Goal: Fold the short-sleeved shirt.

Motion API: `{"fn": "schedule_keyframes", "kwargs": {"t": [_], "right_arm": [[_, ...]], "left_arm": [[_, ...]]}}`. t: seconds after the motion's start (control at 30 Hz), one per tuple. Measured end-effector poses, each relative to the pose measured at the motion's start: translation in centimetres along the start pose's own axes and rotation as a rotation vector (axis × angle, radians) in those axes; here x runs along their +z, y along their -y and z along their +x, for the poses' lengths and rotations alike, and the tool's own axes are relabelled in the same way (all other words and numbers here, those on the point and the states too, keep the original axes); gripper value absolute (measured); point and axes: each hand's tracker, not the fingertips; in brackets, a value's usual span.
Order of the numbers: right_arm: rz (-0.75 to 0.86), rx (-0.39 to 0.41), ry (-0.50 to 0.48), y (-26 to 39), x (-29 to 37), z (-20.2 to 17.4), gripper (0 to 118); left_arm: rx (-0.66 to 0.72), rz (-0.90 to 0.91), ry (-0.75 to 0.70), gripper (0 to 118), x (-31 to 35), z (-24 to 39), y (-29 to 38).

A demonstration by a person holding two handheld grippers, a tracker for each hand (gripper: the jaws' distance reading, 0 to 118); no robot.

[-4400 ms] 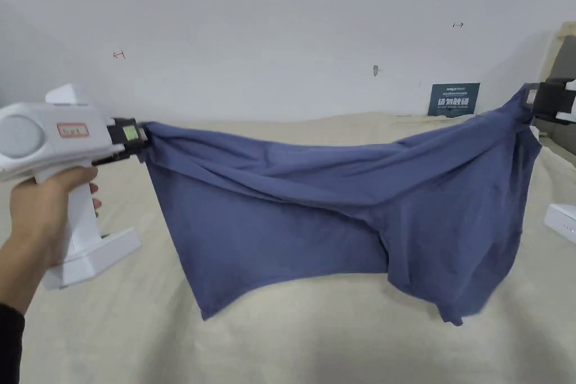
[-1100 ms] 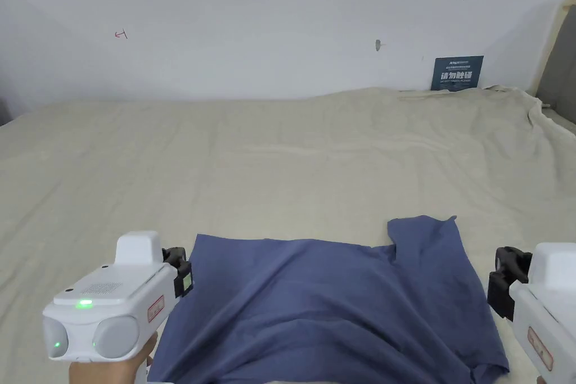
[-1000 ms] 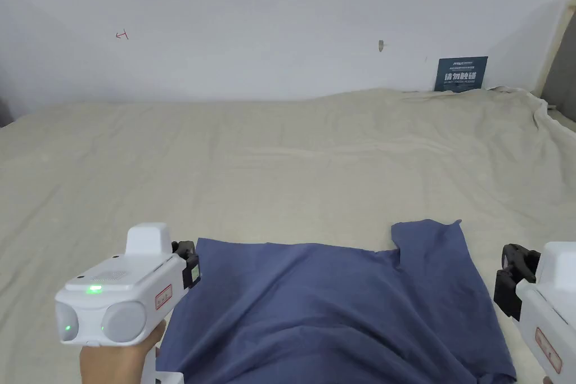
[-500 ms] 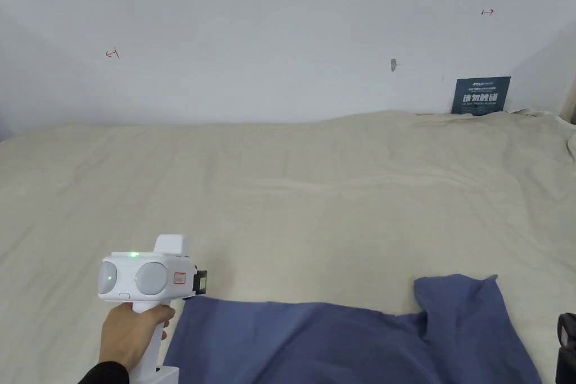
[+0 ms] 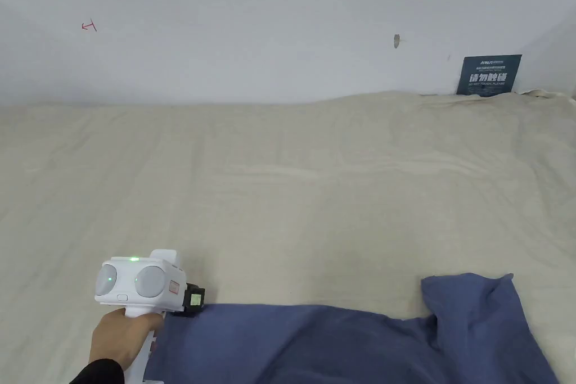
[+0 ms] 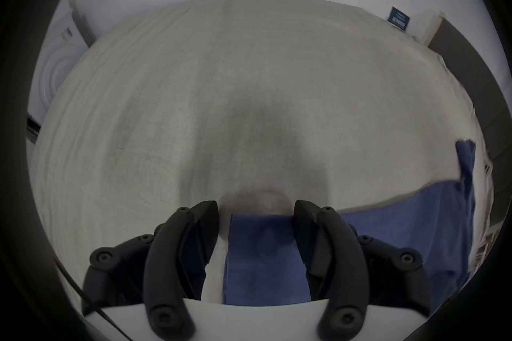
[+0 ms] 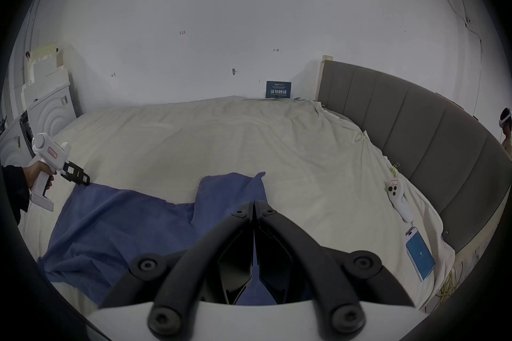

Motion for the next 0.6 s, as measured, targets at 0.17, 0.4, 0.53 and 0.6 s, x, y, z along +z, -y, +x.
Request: {"fn": "schedule_keyframes", "kwargs": {"t": [0.17,0.4,0.53,0.6], "right_arm": [[-0.036,-0.029,-0.023,-0.8,-1.8,0.4,0],[-0.134,-0.007,-0.046,-3.5,-9.0,2.4,1],[-0.268,0.014,-0.084,-3.9,-14.2,2.8,39],[-0.322,-0.028,-0.079,-3.6,-16.5,3.2,79]], "left_arm": [[-0.043,0.03,0.006,1,1.1,1.2,0.4],[-0.015,0.17,0.135,0,6.8,1.3,1.7],[-0.013,0.201,0.224,0,10.3,1.3,2.8],[-0.025,0.219,0.235,0,12.1,1.9,3.4]]}}
